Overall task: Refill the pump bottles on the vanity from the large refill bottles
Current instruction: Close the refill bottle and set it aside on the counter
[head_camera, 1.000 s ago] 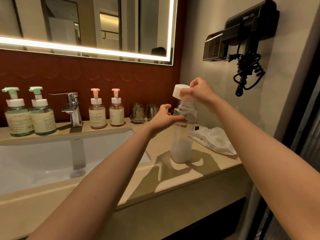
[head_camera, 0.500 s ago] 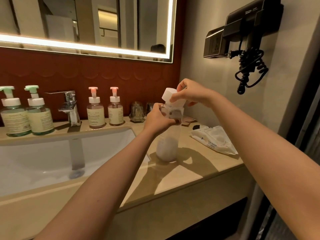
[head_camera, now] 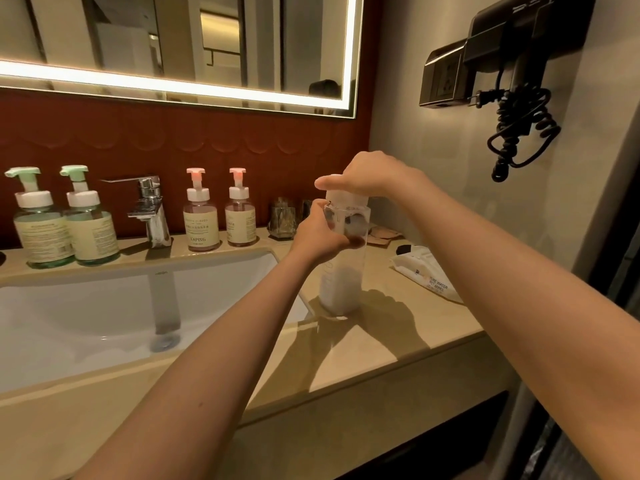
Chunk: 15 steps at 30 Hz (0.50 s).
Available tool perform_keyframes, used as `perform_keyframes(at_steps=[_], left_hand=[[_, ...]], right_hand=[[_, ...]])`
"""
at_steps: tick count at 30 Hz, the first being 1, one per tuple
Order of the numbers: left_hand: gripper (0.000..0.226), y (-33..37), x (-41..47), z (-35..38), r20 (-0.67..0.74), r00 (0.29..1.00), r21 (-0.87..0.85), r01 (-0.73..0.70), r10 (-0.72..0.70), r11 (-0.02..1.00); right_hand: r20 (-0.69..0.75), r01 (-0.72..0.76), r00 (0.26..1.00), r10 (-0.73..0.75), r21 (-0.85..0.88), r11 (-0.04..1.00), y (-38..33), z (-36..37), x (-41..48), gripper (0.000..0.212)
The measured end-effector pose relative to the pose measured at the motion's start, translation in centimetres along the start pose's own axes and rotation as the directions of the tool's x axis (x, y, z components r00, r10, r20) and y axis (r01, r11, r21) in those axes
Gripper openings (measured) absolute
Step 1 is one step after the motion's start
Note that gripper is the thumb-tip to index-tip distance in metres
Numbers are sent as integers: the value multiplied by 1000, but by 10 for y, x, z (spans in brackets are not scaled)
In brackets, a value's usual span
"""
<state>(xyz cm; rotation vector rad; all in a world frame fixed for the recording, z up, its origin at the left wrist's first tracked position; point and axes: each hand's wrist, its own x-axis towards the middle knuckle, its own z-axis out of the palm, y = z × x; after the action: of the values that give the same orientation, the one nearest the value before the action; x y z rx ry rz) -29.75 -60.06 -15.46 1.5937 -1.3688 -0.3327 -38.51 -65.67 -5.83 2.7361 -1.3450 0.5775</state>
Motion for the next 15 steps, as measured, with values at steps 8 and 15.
perform_keyframes(at_steps=[8,15], left_hand=[[80,-2,0,0,-7,1000,12,-15,16,1000],[87,2,-1,-1,20,1000,4,21,-21,1000]], right_hand=[[255,64,961,-105,165,984,-2,-15,4,30],[-73,-48,997,34,-197,979,-13,2,-14,68]])
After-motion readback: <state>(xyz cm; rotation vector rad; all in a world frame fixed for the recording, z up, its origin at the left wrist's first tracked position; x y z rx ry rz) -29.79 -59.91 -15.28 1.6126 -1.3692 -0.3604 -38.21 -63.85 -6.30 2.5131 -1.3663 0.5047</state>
